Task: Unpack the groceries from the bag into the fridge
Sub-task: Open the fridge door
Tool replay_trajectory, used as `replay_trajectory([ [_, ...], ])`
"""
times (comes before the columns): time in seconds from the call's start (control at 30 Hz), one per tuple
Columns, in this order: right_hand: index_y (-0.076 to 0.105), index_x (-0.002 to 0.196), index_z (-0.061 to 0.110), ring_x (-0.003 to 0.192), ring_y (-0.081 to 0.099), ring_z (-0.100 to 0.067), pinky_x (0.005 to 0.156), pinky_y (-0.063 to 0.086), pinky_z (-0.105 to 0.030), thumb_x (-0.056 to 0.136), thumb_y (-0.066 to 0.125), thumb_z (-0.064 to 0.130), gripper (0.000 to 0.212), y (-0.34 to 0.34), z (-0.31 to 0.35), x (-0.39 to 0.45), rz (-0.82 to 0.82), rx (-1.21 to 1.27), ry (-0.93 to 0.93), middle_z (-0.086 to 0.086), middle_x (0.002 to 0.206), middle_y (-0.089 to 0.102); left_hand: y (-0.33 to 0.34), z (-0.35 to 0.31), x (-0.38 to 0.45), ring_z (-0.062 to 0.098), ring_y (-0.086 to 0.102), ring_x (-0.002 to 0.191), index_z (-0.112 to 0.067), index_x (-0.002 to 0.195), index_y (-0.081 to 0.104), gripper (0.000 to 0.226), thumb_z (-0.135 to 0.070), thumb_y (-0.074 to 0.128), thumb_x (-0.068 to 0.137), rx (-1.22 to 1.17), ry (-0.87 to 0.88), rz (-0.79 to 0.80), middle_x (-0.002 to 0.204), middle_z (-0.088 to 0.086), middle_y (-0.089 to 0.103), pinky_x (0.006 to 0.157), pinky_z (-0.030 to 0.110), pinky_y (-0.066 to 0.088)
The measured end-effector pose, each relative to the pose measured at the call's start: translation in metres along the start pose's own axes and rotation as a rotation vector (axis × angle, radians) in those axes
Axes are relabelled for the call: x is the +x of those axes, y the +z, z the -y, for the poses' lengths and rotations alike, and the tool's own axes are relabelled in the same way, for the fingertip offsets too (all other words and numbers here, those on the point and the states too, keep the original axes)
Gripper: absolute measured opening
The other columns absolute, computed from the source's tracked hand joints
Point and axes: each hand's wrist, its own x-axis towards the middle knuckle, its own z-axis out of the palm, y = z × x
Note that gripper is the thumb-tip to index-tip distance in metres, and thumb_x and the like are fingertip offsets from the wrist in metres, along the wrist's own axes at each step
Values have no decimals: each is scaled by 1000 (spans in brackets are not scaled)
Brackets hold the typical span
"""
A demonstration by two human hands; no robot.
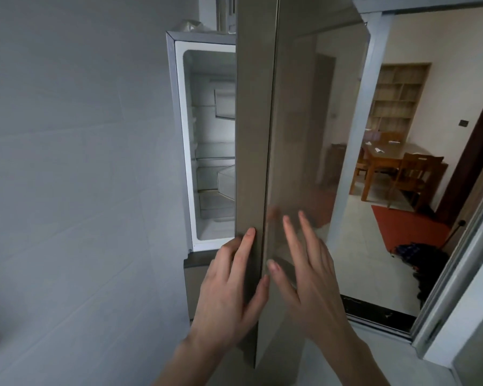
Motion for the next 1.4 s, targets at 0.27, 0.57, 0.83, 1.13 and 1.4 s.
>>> replay_trajectory([
  [0.27,0,163,44,159,10,-6,127,19,-39,104,19,67,67,-41,5,-45,-106,52,2,18,173,1,14,-58,-24,11,50,140,-19,154,42,63,-26,62,95,-32,85,53,154,-5,50,106,39,50],
  [0.57,-9,161,45,155,3,9,123,9,-15,103,19,68,69,-91,-18,-85,-199,91,139,32,167,-3,39,-109,-32,8,41,146,-25,159,33,64,-32,58,101,21,223,243,160,-12,43,112,35,44],
  [0.83,0,166,20,160,-5,-8,127,2,-26,104,26,65,81,-134,-51,-96,-233,-405,224,3,175,-8,60,-110,7,11,35,151,-18,161,29,64,-39,50,104,7,131,64,162,-2,40,122,43,37],
  [1.13,4,165,10,161,6,-21,128,20,-50,101,33,63,88,-155,-91,-96,-352,-675,402,-8,174,7,120,-114,69,22,22,159,-6,163,20,73,-32,54,103,-170,197,-33,171,9,24,124,54,30],
  [1.4,23,162,10,156,26,-34,119,33,-57,104,45,34,67,-175,-110,-72,-561,-701,486,-11,171,17,173,-128,100,24,32,155,-10,155,40,62,-34,52,98,-282,446,-34,160,7,41,123,57,29],
])
